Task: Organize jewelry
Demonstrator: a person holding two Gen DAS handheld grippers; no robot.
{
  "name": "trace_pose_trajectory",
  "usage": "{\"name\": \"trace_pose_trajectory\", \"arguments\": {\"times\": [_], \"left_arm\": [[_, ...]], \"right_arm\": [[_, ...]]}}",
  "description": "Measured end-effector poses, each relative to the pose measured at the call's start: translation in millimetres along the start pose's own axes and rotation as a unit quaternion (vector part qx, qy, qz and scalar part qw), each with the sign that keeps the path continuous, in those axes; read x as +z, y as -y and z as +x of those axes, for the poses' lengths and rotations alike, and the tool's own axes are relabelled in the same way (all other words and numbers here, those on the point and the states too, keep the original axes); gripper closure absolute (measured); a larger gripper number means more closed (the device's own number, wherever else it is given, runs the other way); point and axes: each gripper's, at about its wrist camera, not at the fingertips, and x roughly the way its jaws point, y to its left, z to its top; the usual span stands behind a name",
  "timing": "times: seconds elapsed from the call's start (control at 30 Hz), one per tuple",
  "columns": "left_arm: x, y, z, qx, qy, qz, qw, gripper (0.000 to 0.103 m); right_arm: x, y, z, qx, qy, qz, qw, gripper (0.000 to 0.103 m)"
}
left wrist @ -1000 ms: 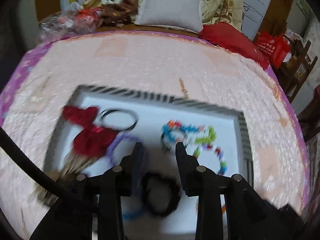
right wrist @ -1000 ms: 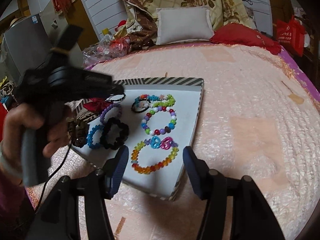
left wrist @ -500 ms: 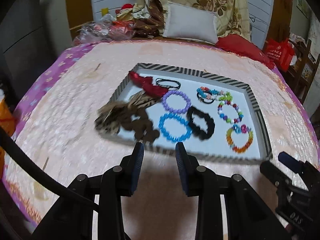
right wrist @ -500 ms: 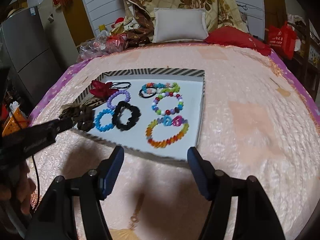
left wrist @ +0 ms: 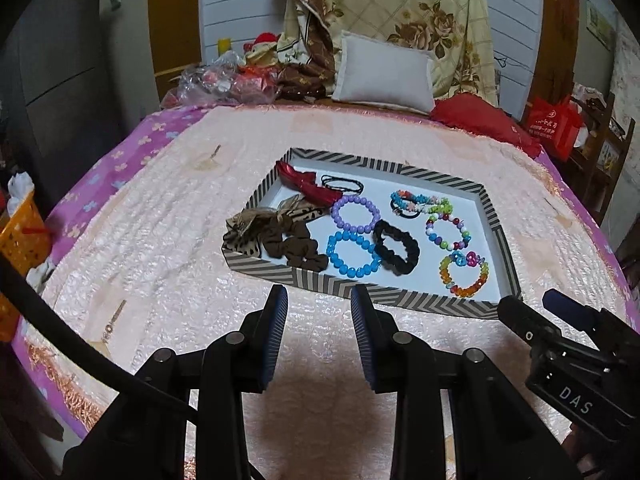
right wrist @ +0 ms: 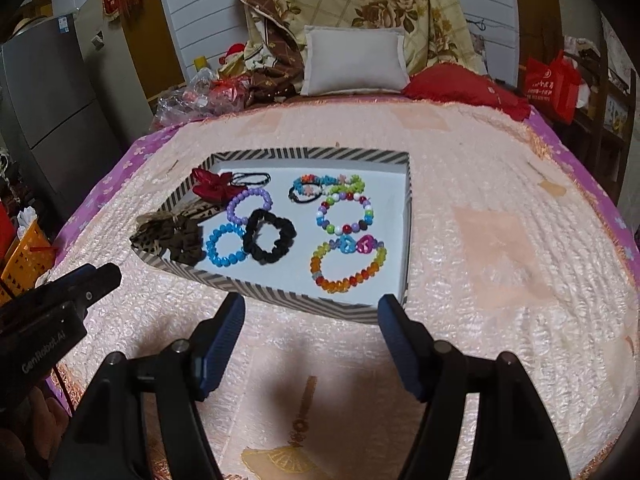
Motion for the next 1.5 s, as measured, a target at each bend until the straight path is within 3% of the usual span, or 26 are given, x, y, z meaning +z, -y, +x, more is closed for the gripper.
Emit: {"name": "trace_pose_trajectory", "arguments": {"times": [1.5], "left_arm": [[-2.3,-0.9,0.7,0.011,0.001,0.004,0.9999,0.072]], "right_arm": [[1.0,-5.8,10.3,0.009,-0.019,-0.011,1.000,0.028]]}}
